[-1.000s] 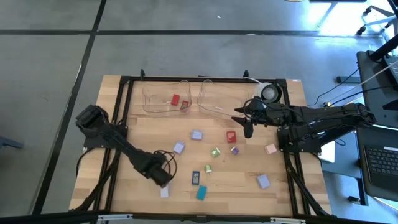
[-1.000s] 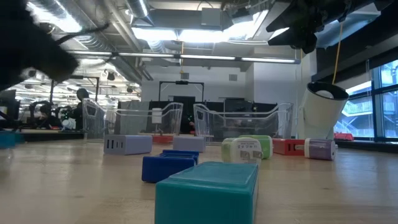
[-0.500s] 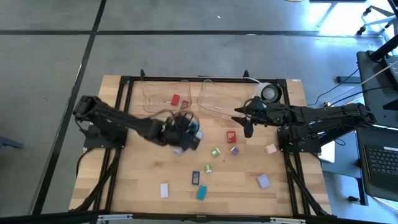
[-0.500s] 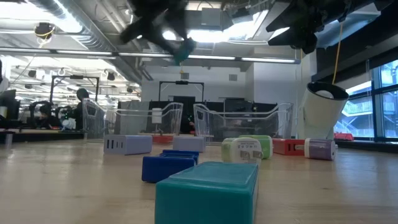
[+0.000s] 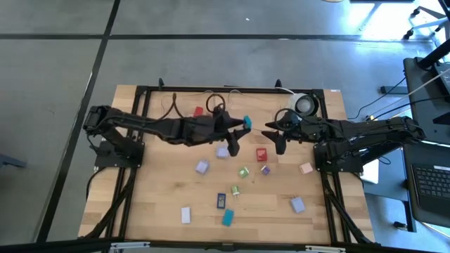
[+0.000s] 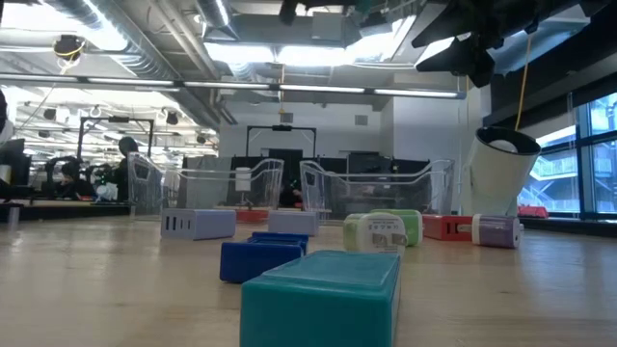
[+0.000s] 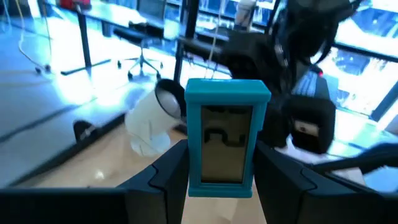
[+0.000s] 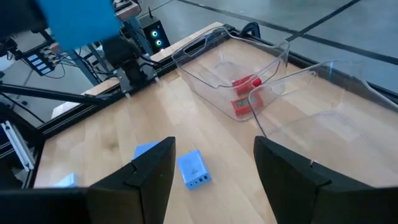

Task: Pick & Place Office items
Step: Put the top light blue digital timer into the left transparent bin, then put the middle purple charger adapter into the right transparent bin

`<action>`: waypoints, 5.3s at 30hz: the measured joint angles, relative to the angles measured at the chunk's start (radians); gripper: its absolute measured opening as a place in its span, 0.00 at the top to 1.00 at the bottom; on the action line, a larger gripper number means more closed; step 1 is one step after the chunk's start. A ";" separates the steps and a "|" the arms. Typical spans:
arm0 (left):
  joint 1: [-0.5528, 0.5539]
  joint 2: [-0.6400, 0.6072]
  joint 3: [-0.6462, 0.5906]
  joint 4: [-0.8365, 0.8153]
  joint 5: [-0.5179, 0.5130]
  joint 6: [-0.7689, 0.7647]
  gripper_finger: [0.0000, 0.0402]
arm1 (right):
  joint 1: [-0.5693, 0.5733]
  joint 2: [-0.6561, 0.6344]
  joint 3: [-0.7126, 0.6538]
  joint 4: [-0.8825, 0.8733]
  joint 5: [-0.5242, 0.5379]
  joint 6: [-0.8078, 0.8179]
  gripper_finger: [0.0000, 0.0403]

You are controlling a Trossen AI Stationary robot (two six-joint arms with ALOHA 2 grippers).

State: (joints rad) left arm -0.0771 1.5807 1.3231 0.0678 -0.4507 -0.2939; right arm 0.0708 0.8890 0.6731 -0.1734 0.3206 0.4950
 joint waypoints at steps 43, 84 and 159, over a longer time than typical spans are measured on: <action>0.662 0.001 -0.302 -0.791 0.292 -0.115 0.62 | 0.000 0.000 0.000 -0.016 0.303 -0.008 0.45; 0.714 -0.001 -0.395 -0.702 0.256 -0.280 0.44 | 0.000 0.000 0.000 -0.015 0.307 0.160 0.45; -0.087 0.245 -0.230 -0.734 0.315 -0.899 0.41 | 0.001 0.000 0.000 -0.108 0.053 0.062 0.45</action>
State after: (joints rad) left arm -0.1638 1.8256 1.0931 -0.6662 -0.1357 -1.1926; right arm 0.0718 0.8890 0.6727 -0.2813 0.3733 0.5568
